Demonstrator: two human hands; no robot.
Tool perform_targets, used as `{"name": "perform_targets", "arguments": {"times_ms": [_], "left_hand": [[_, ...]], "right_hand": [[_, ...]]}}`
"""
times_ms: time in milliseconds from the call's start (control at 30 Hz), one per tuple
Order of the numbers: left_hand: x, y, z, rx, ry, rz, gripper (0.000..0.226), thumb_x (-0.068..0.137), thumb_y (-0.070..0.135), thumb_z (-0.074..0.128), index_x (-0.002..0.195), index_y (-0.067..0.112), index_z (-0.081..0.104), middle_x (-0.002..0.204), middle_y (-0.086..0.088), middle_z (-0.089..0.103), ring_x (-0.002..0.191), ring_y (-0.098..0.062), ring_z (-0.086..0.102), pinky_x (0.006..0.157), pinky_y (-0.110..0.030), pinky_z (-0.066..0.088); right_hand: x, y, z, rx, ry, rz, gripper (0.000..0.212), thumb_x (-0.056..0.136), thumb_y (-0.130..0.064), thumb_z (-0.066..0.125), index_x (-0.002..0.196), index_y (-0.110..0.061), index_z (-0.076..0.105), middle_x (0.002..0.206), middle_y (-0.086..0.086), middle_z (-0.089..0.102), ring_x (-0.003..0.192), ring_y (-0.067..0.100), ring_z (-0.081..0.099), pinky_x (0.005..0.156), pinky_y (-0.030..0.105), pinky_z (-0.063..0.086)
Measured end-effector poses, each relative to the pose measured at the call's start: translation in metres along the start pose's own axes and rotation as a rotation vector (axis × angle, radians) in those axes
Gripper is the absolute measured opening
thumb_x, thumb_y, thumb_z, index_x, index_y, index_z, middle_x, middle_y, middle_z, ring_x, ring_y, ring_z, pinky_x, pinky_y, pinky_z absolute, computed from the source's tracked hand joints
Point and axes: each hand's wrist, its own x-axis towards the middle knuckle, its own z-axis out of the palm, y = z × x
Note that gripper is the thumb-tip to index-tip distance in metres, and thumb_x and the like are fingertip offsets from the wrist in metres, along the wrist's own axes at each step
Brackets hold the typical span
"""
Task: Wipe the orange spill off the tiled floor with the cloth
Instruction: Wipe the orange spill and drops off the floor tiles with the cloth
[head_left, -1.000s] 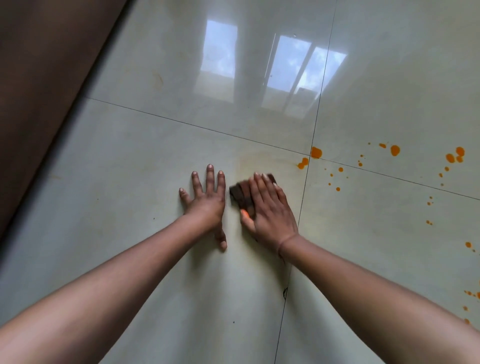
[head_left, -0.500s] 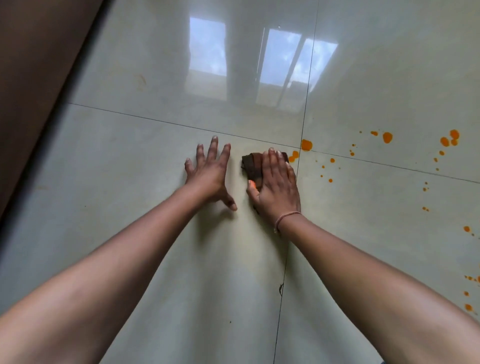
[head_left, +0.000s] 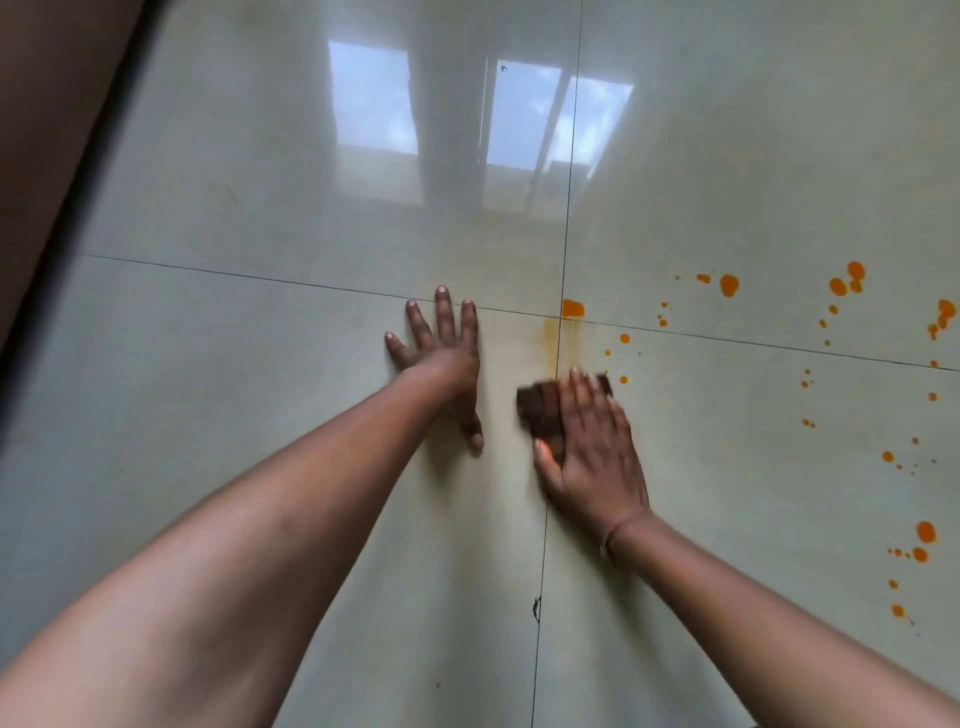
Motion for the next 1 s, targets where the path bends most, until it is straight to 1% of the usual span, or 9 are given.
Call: {"name": "perform_targets", "arguments": {"times_ms": [100,267,467,633,667,733,833,900,1000], "left_hand": [[0.000,0.001,0.000,-0.031,0.006,0.008,0.169,0.041,0.039,0.096,0.141,0.019,-0.039,0.140,-0.012,-0.053,0.129,-0.048,-0.042,0.103,-0.073,-0.008],[0.004,-0.002,0.003,-0.034,0.000,0.007,0.170,0.040,0.041,0.096,0.140,0.022,-0.040,0.138,-0.010,-0.056,0.129,-0.044,-0.044,0.102,-0.071,-0.012],[-0.001,0.000,0.000,-0.014,-0.001,0.005,0.172,0.039,0.043,0.096,0.140,0.019,-0.040,0.138,-0.012,-0.055,0.128,-0.047,-0.043,0.103,-0.072,-0.010],[0.003,0.001,0.003,-0.001,0.003,-0.005,0.173,0.037,0.043,0.096,0.139,0.021,-0.041,0.138,-0.011,-0.056,0.129,-0.046,-0.043,0.102,-0.072,-0.009],[0.004,0.001,0.002,-0.011,0.004,-0.010,0.174,0.036,0.042,0.097,0.140,0.021,-0.040,0.139,-0.011,-0.055,0.130,-0.046,-0.042,0.103,-0.073,-0.009],[0.002,0.000,0.001,-0.029,0.011,-0.003,0.174,0.035,0.041,0.098,0.141,0.021,-0.039,0.140,-0.010,-0.054,0.131,-0.046,-0.041,0.103,-0.073,-0.008],[-0.001,-0.002,0.001,-0.015,0.011,0.011,0.173,0.036,0.044,0.097,0.142,0.021,-0.039,0.140,-0.011,-0.054,0.130,-0.046,-0.042,0.103,-0.073,-0.008],[-0.001,0.000,0.000,-0.015,0.005,0.005,0.173,0.037,0.044,0.096,0.140,0.021,-0.040,0.139,-0.011,-0.055,0.129,-0.046,-0.043,0.102,-0.073,-0.009],[0.003,0.001,0.003,-0.021,0.007,0.002,0.174,0.035,0.042,0.097,0.140,0.022,-0.041,0.138,-0.010,-0.056,0.129,-0.046,-0.043,0.101,-0.073,-0.010]], "right_hand": [[0.016,0.009,0.001,0.021,-0.009,-0.012,0.080,0.087,-0.051,0.033,0.153,-0.007,0.020,0.160,0.010,0.017,0.148,0.022,0.012,0.119,0.036,0.007],[0.128,-0.001,-0.015,0.041,0.028,0.202,0.077,0.095,-0.049,0.035,0.154,-0.011,0.003,0.163,0.006,0.001,0.149,0.020,-0.003,0.119,0.034,-0.005],[0.031,0.022,-0.007,0.027,-0.022,-0.021,0.081,0.087,-0.054,0.028,0.154,-0.010,0.014,0.162,0.007,0.011,0.149,0.018,0.005,0.119,0.031,-0.002],[0.135,0.008,-0.017,0.052,0.052,0.228,0.078,0.094,-0.050,0.036,0.154,-0.012,0.005,0.163,0.006,0.003,0.149,0.020,-0.001,0.119,0.035,-0.003],[0.137,0.000,-0.014,0.061,0.048,0.214,0.078,0.094,-0.049,0.037,0.154,-0.011,0.005,0.163,0.007,0.003,0.149,0.021,0.000,0.119,0.035,-0.003],[0.095,-0.007,-0.010,0.048,0.015,0.022,0.079,0.091,-0.051,0.037,0.153,-0.009,0.015,0.161,0.010,0.012,0.149,0.023,0.007,0.118,0.036,0.002],[0.021,0.032,-0.006,-0.008,-0.034,-0.207,0.080,0.087,-0.053,0.038,0.152,-0.008,0.024,0.159,0.010,0.021,0.147,0.022,0.014,0.117,0.039,0.013],[0.041,0.058,-0.010,0.017,0.024,-0.092,0.082,0.085,-0.054,0.034,0.152,-0.007,0.024,0.159,0.011,0.022,0.146,0.023,0.015,0.117,0.041,0.016],[0.117,0.030,-0.018,0.066,0.084,0.230,0.087,0.081,-0.059,0.019,0.153,-0.010,0.015,0.161,0.008,0.013,0.148,0.023,0.008,0.119,0.037,0.005]]}}
